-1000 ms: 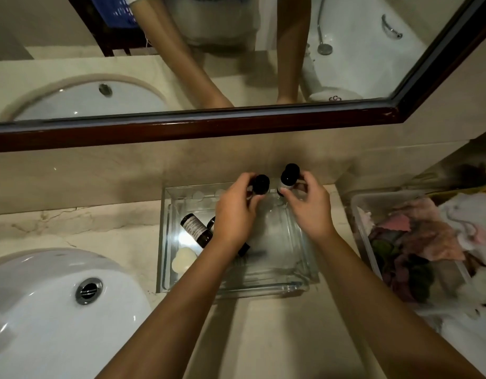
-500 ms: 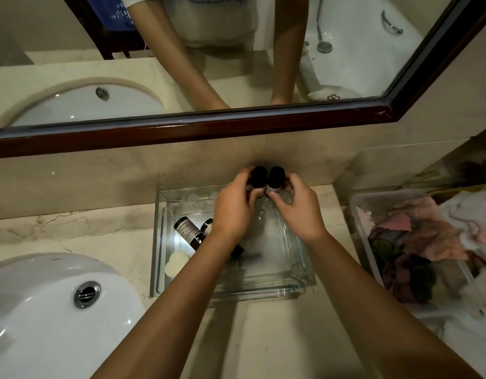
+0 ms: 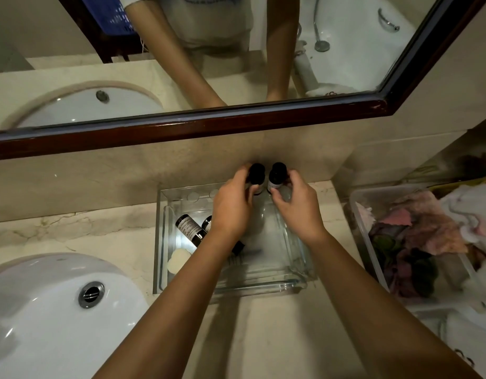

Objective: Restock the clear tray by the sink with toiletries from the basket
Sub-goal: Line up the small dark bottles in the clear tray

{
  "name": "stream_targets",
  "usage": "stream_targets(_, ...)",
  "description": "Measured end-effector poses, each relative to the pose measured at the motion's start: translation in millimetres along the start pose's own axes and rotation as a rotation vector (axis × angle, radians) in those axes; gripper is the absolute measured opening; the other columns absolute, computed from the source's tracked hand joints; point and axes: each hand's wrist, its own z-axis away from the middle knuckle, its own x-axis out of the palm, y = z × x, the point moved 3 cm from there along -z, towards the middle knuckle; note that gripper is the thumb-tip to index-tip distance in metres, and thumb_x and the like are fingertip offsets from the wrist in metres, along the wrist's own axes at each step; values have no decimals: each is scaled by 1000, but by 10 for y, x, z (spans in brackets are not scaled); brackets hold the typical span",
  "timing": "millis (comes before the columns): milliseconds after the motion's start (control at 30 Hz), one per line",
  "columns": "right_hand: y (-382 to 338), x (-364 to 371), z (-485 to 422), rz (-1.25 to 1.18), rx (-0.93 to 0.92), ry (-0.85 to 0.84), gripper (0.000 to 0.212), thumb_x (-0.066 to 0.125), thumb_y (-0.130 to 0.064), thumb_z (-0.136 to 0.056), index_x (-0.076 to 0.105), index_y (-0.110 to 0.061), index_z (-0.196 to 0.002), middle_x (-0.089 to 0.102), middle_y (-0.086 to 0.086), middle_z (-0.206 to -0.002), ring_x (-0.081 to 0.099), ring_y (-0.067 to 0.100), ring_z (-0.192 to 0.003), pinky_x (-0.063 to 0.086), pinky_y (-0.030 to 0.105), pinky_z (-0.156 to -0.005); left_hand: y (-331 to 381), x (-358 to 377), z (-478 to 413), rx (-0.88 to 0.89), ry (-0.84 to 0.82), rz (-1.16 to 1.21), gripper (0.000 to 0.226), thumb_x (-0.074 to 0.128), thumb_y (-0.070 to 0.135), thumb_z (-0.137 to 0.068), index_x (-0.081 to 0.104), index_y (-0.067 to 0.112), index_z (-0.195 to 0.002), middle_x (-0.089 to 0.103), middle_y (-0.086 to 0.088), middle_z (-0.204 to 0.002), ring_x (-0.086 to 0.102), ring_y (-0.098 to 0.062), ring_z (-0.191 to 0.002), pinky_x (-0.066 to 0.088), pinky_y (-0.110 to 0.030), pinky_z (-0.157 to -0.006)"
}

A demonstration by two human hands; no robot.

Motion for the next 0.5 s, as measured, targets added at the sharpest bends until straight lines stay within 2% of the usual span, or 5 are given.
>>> stream_targets(200, -10, -12, 2, 41, -10, 0, 31, 61, -19, -89, 52, -10, -117, 65, 8, -108, 61, 21, -98, 45, 26, -76, 5, -11, -21, 2, -35, 1, 36, 50, 18, -96, 45, 14, -131, 63, -10, -122, 62, -28, -108, 51, -40, -87)
stream_targets(433, -23, -19, 6, 60, -28, 5, 26, 59, -20, -89, 52, -10, -112, 65, 8, -102, 62, 22, -92, 50, 35, -76, -8, -39, -38, 38, -77, 27, 38, 52, 17, -95, 45, 14, -133, 63, -8, -122, 60, -26, -111, 50, -41, -91)
stream_targets(500, -21, -18, 11, 60, -30, 5, 26, 59, -20, -90, 52, -10, -112, 65, 8, -101, 62, 22, -90, 50, 33, -74, -15, -45, -26, 45, -81, 31, 38, 51, 16, -95, 45, 14, -132, 62, -7, -124, 60, -26, -112, 50, -40, -91)
